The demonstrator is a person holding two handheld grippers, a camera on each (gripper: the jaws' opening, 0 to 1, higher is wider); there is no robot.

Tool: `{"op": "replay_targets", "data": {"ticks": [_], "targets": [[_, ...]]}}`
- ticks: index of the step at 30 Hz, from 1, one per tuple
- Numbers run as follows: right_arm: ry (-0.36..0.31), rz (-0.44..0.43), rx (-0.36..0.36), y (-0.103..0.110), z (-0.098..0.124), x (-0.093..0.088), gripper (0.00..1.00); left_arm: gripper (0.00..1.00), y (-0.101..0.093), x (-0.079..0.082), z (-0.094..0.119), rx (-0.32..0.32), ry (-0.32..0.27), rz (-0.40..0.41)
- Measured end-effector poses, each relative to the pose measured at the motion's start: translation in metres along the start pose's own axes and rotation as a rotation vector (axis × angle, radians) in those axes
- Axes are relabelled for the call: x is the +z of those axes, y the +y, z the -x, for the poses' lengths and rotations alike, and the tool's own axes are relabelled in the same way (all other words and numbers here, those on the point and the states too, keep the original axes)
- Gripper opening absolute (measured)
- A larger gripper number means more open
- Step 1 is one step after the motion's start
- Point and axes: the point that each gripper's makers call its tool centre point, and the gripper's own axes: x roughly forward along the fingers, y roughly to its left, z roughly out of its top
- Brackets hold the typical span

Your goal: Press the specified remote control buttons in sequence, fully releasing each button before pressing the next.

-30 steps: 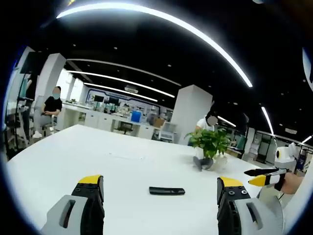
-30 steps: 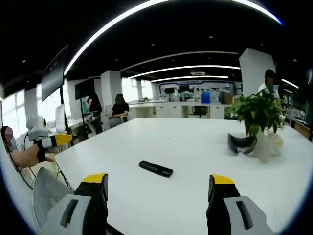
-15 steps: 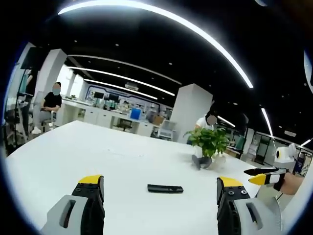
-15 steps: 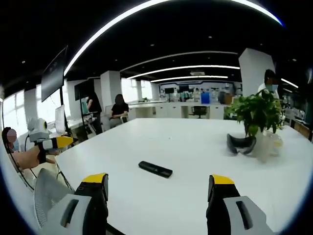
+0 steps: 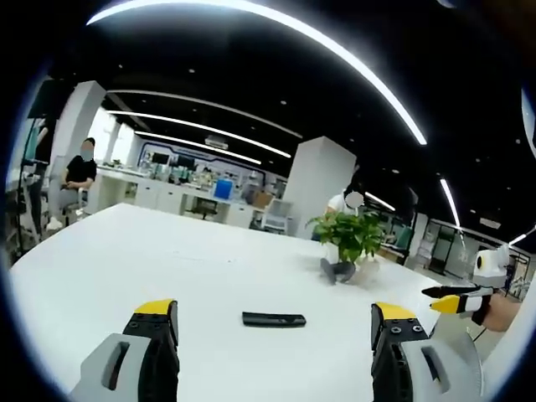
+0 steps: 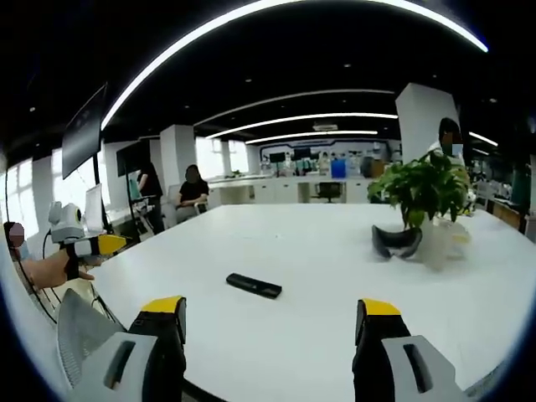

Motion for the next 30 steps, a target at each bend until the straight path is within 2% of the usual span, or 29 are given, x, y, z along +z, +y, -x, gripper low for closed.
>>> {"op": "replay_targets", "data": {"ticks": [5,12,22,30], "targets": [[-0.001,-0.003,-0.021,-0.008,0.004,-0.001,0.82,0.99,-0.004,-0.003,-0.006,-0.013,0.010,-0.011],[0.003,0.008,-0.012,-0.012,0.000,0.001,0.81,0.99,-0.003,-0.004,-0.005,0.000,0.004,0.001],[0.005,0.016,0.025,-0.003,-0.019,0.005,0.81,0.99,0.011,-0.003,0.000,0.035,0.008,-0.006],[0.014,0.010,0.024,-0.003,-0.024,0.004,0.81,0.99,0.015,-0.005,-0.004,0.030,0.027,-0.006]]}}
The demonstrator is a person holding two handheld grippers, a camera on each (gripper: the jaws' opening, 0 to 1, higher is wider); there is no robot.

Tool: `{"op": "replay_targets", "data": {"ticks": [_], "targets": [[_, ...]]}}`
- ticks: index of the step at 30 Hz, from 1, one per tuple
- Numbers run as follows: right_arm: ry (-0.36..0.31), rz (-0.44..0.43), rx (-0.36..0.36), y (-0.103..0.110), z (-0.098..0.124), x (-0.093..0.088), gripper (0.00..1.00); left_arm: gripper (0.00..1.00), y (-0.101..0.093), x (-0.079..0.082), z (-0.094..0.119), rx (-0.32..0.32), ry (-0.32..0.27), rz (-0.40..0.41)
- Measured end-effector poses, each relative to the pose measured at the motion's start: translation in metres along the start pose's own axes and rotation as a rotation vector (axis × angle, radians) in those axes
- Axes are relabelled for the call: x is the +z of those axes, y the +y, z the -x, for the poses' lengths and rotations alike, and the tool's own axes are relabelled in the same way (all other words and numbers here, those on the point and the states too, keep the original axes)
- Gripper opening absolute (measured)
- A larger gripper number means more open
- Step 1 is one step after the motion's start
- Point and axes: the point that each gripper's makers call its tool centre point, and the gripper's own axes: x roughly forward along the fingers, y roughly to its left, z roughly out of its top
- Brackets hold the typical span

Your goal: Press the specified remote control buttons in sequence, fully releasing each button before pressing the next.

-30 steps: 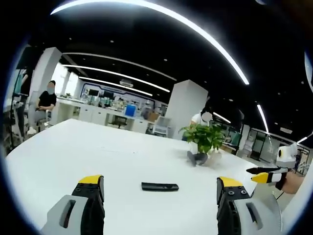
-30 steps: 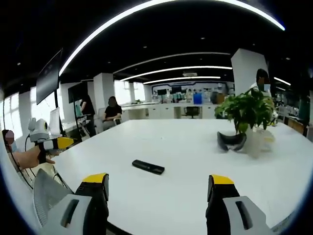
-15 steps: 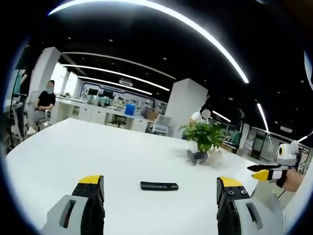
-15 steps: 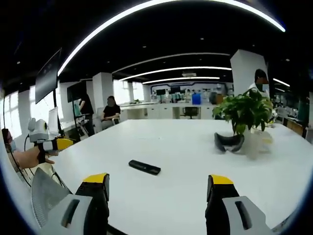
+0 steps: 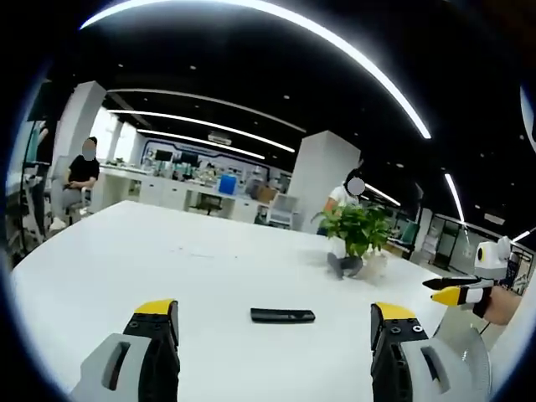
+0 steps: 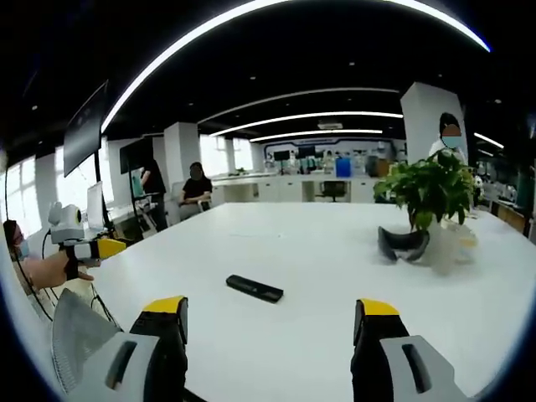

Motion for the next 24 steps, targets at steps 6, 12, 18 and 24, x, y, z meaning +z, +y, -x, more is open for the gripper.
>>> {"op": "replay_targets", "data": {"ticks": [6,12,18,24], "targets": [[0.001,-0.007,-0.021,-0.005,0.001,0.000,0.80,0.99,0.003,-0.003,-0.014,-0.026,0.028,-0.004],[0.009,-0.020,-0.043,-0.011,0.002,-0.003,0.79,0.97,0.006,-0.015,-0.037,-0.087,0.114,-0.042],[0.013,-0.027,-0.058,-0.014,0.001,-0.003,0.78,0.96,0.011,-0.033,-0.056,-0.134,0.202,-0.044],[0.015,-0.027,-0.059,-0.013,-0.002,0.000,0.77,0.96,0.011,-0.051,-0.078,-0.194,0.288,-0.084]]}}
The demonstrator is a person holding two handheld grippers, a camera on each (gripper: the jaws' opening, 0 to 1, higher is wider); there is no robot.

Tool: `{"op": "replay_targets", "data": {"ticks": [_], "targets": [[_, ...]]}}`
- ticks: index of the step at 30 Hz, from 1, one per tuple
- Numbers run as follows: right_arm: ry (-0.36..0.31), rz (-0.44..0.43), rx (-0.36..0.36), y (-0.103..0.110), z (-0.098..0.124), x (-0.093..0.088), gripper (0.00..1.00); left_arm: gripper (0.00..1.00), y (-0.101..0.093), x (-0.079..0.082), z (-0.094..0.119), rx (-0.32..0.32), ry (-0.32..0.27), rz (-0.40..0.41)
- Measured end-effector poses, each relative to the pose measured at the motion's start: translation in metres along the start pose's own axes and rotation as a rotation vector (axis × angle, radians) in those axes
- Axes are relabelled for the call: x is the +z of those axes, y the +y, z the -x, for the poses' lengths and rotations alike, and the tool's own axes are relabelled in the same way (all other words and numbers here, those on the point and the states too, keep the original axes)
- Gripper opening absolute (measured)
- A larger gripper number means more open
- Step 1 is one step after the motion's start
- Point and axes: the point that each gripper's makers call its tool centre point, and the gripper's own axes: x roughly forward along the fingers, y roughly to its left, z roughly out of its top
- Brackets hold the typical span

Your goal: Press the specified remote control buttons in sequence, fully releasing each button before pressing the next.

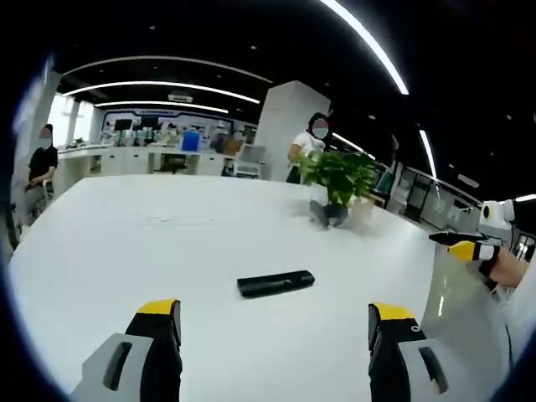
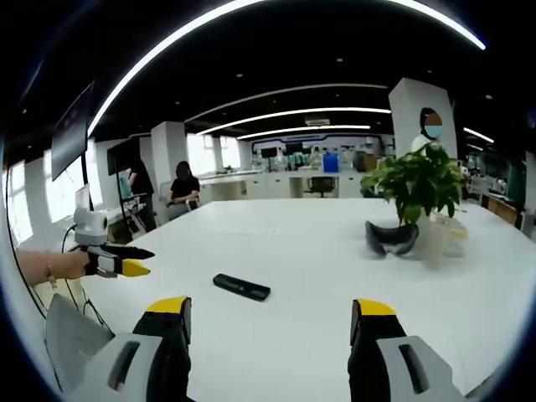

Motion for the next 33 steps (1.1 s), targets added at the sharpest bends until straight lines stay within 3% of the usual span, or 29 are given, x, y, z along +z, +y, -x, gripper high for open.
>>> {"op": "replay_targets", "data": {"ticks": [3,10,16,22,26,30,33], "targets": [[0.007,0.007,0.001,0.001,-0.001,0.001,0.77,0.97,-0.001,-0.008,-0.016,-0.057,0.054,0.023],[0.017,0.008,0.003,0.004,0.001,-0.002,0.76,0.96,0.008,-0.020,-0.047,-0.112,0.163,0.026],[0.036,0.006,0.002,0.004,0.004,-0.006,0.75,0.93,0.014,-0.031,-0.072,-0.170,0.296,-0.132],[0.043,0.002,-0.002,0.003,0.004,-0.008,0.74,0.92,0.014,-0.030,-0.091,-0.232,0.364,-0.233],[0.054,0.009,-0.005,0.001,0.003,-0.011,0.73,0.91,0.019,-0.038,-0.100,-0.269,0.461,-0.374],[0.068,0.013,-0.002,0.000,0.002,-0.014,0.73,0.91,0.012,-0.033,-0.112,-0.318,0.477,-0.357],[0.073,0.014,-0.005,-0.002,0.002,-0.014,0.72,0.91,0.014,-0.031,-0.122,-0.332,0.519,-0.422]]}}
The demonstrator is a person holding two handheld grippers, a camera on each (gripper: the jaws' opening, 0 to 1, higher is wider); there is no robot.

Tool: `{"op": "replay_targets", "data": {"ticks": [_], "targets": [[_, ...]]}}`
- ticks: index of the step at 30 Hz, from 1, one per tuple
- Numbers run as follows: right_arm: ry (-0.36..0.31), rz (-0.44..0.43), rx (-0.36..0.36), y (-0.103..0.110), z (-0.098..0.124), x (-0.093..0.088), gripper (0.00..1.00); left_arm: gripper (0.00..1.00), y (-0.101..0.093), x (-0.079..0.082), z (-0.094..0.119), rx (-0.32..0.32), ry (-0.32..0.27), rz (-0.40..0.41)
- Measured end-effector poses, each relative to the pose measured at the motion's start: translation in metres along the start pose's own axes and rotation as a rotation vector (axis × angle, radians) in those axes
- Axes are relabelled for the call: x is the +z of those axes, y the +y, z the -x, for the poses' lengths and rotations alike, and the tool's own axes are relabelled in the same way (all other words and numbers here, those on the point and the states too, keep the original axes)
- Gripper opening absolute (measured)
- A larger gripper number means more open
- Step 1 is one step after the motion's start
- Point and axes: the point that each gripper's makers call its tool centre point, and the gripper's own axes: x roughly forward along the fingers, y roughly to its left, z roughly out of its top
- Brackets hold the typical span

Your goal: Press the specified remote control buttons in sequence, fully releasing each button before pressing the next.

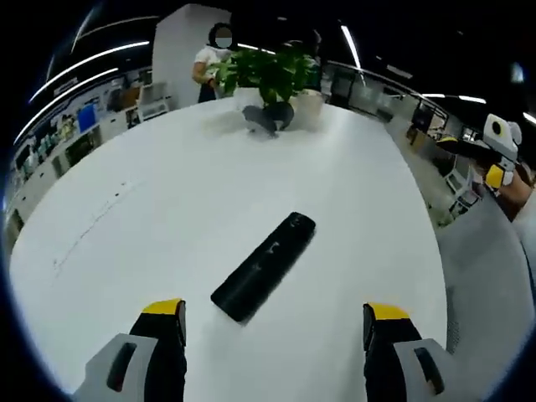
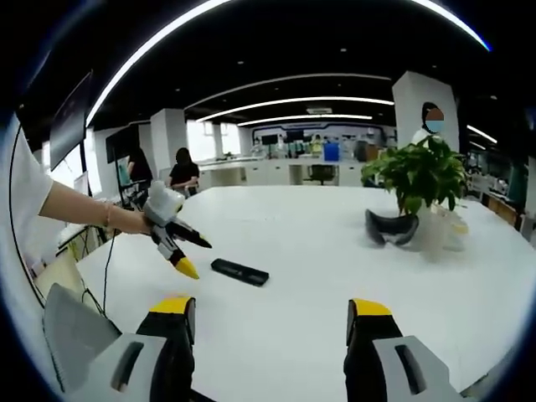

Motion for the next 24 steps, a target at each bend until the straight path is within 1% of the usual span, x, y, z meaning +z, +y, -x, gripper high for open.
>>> {"op": "replay_targets", "data": {"ticks": [1,2,4,6,9,10,11,12,13,15,18,20,22,24], "targets": [[0.000,-0.001,0.000,0.000,0.000,0.000,0.72,0.91,0.002,0.001,-0.001,0.002,0.018,-0.028],[0.000,-0.001,-0.001,-0.001,0.000,0.000,0.72,0.90,0.002,0.005,-0.004,-0.006,0.023,-0.047],[0.005,0.000,-0.008,-0.004,0.000,-0.001,0.72,0.90,0.001,0.014,-0.008,-0.024,0.018,-0.055],[0.007,0.005,-0.026,-0.008,0.000,-0.001,0.73,0.90,-0.001,0.021,-0.011,-0.040,0.025,-0.085],[0.009,-0.003,-0.026,-0.010,-0.001,-0.003,0.71,0.89,0.000,0.025,-0.018,-0.056,0.074,-0.187],[0.008,-0.006,-0.027,-0.011,-0.001,-0.002,0.71,0.89,0.000,0.025,-0.021,-0.061,0.095,-0.217],[0.008,-0.007,-0.028,-0.012,-0.001,-0.002,0.71,0.88,0.001,0.022,-0.024,-0.065,0.136,-0.260],[0.008,-0.007,-0.028,-0.012,-0.002,-0.002,0.71,0.87,0.000,0.021,-0.026,-0.076,0.162,-0.297],[0.010,-0.006,-0.028,-0.012,-0.002,-0.002,0.71,0.87,0.002,0.018,-0.029,-0.088,0.198,-0.356],[0.016,-0.004,-0.028,-0.013,-0.003,-0.003,0.70,0.85,0.007,0.013,-0.033,-0.086,0.271,-0.434],[0.019,-0.011,-0.024,-0.013,-0.005,-0.004,0.69,0.81,0.010,0.011,-0.039,-0.105,0.316,-0.499],[0.023,-0.014,-0.021,-0.012,-0.005,-0.006,0.68,0.75,0.013,0.010,-0.044,-0.120,0.335,-0.514],[0.026,-0.016,-0.017,-0.012,-0.006,-0.007,0.67,0.68,0.013,0.010,-0.048,-0.131,0.347,-0.526],[0.029,-0.019,-0.013,-0.011,-0.007,-0.009,0.66,0.63,0.012,0.010,-0.051,-0.143,0.358,-0.533]]}}
